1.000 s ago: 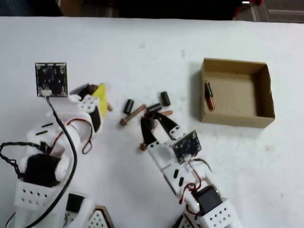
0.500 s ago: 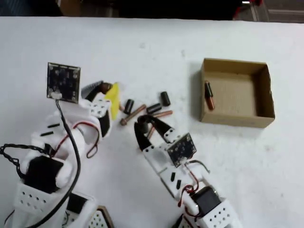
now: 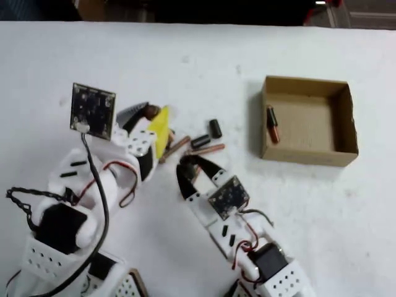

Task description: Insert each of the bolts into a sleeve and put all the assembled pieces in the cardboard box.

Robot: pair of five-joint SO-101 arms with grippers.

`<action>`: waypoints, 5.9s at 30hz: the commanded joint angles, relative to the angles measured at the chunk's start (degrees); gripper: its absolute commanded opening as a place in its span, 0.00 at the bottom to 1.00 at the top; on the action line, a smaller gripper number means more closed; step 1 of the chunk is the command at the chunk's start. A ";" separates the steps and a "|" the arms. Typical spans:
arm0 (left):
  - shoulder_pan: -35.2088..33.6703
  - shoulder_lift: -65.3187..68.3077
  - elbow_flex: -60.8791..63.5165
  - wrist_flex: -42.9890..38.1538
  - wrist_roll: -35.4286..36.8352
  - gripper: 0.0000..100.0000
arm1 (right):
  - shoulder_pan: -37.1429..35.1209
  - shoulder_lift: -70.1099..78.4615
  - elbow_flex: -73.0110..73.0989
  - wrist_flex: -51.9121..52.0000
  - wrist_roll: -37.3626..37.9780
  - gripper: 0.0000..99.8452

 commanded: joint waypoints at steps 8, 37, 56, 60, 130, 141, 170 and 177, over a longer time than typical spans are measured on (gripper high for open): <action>4.79 -1.36 -0.53 -2.73 -0.26 0.03 | -0.66 -0.48 0.44 -0.13 1.14 0.02; 5.14 -1.36 2.81 0.88 1.76 0.03 | -0.40 -0.48 0.44 -0.04 1.14 0.02; 9.63 -1.54 2.81 2.73 1.49 0.03 | -0.48 -0.48 0.44 -0.04 1.14 0.02; 9.63 -1.36 2.81 3.52 1.49 0.03 | -0.40 -0.48 0.44 -0.04 1.14 0.02; 6.46 -1.63 2.81 7.47 1.41 0.03 | -0.31 -0.48 0.44 -0.04 1.14 0.02; 3.47 -1.54 2.90 7.47 1.41 0.03 | -0.31 -0.48 0.44 -0.04 1.14 0.02; 10.42 -1.63 15.03 0.44 1.41 0.03 | -0.31 -0.48 0.44 -0.04 1.14 0.02; 10.42 -1.63 16.70 -2.02 1.41 0.03 | -0.31 -0.48 0.44 -0.04 1.14 0.02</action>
